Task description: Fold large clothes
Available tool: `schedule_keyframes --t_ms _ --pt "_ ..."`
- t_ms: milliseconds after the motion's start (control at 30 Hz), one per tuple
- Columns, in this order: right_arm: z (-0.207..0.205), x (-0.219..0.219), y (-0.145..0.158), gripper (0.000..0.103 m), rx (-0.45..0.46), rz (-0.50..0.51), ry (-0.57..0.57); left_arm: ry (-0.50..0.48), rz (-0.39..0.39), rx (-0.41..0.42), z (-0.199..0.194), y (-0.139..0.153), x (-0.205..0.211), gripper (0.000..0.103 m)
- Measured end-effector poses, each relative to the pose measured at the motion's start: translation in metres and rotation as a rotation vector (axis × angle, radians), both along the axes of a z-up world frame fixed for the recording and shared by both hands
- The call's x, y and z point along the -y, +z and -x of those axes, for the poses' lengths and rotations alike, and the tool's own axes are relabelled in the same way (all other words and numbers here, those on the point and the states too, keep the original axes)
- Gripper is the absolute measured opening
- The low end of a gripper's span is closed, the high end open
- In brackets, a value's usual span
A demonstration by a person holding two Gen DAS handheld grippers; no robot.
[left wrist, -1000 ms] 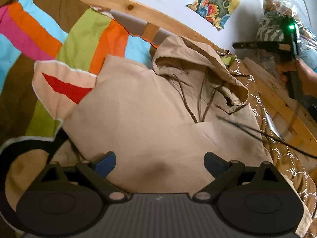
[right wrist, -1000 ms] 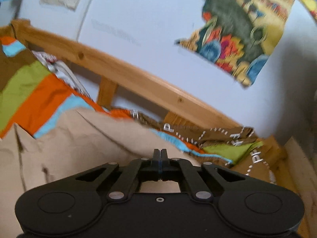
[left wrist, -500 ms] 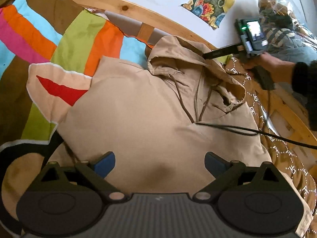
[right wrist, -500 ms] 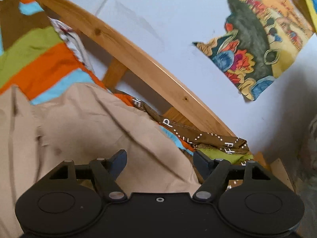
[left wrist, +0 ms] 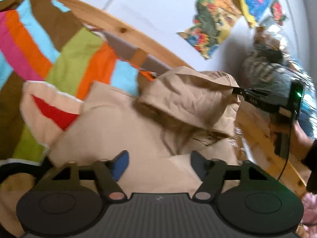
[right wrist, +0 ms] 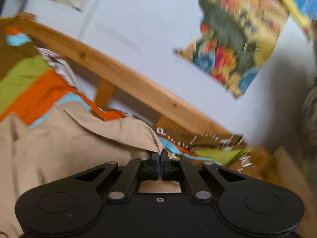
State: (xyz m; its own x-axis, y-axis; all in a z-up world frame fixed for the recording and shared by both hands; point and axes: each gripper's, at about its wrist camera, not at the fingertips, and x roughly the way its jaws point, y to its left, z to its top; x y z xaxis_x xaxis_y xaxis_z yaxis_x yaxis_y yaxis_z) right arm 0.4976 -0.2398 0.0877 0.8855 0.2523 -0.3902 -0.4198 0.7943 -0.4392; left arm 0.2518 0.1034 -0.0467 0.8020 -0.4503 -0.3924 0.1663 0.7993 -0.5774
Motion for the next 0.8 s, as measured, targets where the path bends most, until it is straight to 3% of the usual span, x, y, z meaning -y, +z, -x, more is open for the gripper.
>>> schedule_keyframes --t_ms 167,300,367,433,633,800 --pt "0.092 0.016 0.014 0.000 0.069 -0.036 0.068 -0.114 -0.007 -0.020 -0.028 0.013 0.040 0.033" --pt "0.147 0.033 0.005 0.000 0.112 -0.087 0.055 -0.084 -0.089 -0.139 -0.081 -0.013 0.059 0.016" --pt "0.169 0.040 -0.004 0.000 0.113 -0.104 0.051 -0.033 -0.082 -0.188 -0.098 -0.017 0.061 0.016" --pt "0.186 0.046 -0.013 0.000 0.093 -0.117 0.054 0.008 -0.055 -0.181 -0.104 -0.015 0.057 0.016" --pt "0.247 0.053 -0.048 0.000 0.107 -0.063 0.116 0.076 -0.083 -0.159 -0.099 0.001 0.045 0.016" --pt "0.271 0.065 -0.093 0.005 -0.070 -0.060 0.121 0.061 -0.126 -0.222 -0.068 -0.008 0.013 0.020"
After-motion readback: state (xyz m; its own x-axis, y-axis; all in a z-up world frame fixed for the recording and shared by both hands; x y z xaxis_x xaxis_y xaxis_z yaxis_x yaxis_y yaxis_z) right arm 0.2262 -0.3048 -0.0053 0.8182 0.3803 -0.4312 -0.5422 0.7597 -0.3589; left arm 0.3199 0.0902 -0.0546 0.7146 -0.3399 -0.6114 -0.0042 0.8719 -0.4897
